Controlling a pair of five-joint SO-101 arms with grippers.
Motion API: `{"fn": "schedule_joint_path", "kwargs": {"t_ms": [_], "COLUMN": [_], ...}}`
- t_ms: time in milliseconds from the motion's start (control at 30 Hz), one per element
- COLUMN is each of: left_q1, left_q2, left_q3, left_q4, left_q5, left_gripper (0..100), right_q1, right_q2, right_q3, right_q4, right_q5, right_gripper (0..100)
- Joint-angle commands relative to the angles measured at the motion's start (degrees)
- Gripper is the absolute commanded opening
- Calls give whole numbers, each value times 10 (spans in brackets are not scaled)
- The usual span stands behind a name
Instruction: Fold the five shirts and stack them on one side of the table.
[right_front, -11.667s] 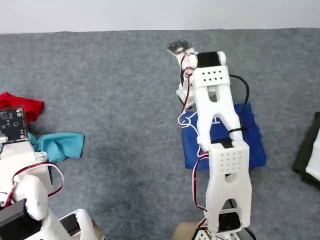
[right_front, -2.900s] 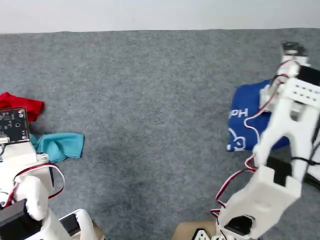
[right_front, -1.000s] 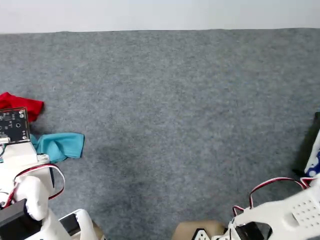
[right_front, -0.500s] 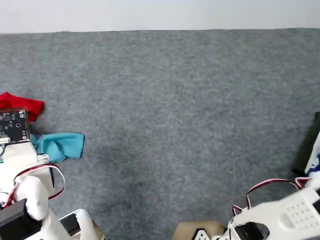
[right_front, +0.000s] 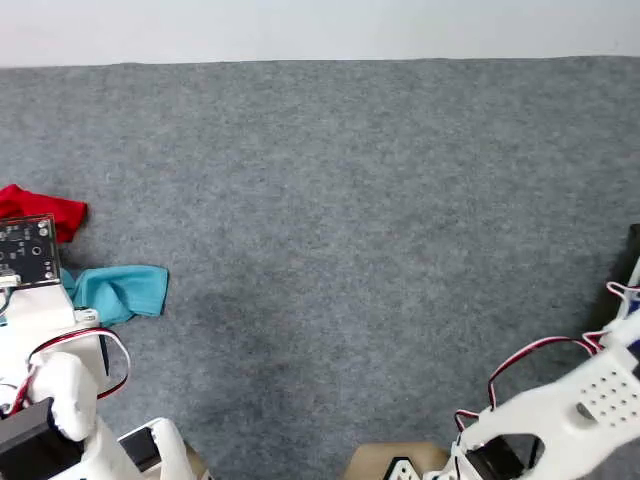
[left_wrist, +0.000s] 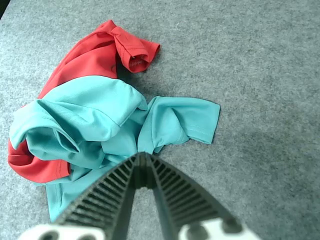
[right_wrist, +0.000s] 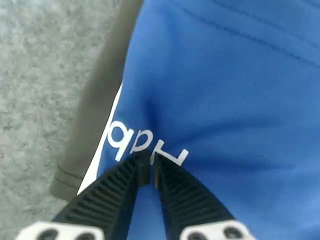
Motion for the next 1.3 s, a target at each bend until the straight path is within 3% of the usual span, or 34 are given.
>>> {"fn": "schedule_joint_path", "kwargs": {"t_ms": [0,500,1000,1267], "left_q1": [1,1,1,1], "left_q2": [-3,0,-1,1], "left_q3": [-1,0,0,0], "left_q4": [7,5,6,5], "left_q5": [-4,-4,-4,-4], "left_gripper": [2,2,2,2], "right_q1": [-4,-37,-46,-13], "right_q2": [-29,-174,-173,-173], "right_q3": [-42,-65,89,98], "right_q4": [26,278,200,167], "right_q5": [-10,-25,-23,-21], "right_gripper": [10,10,10,10]}}
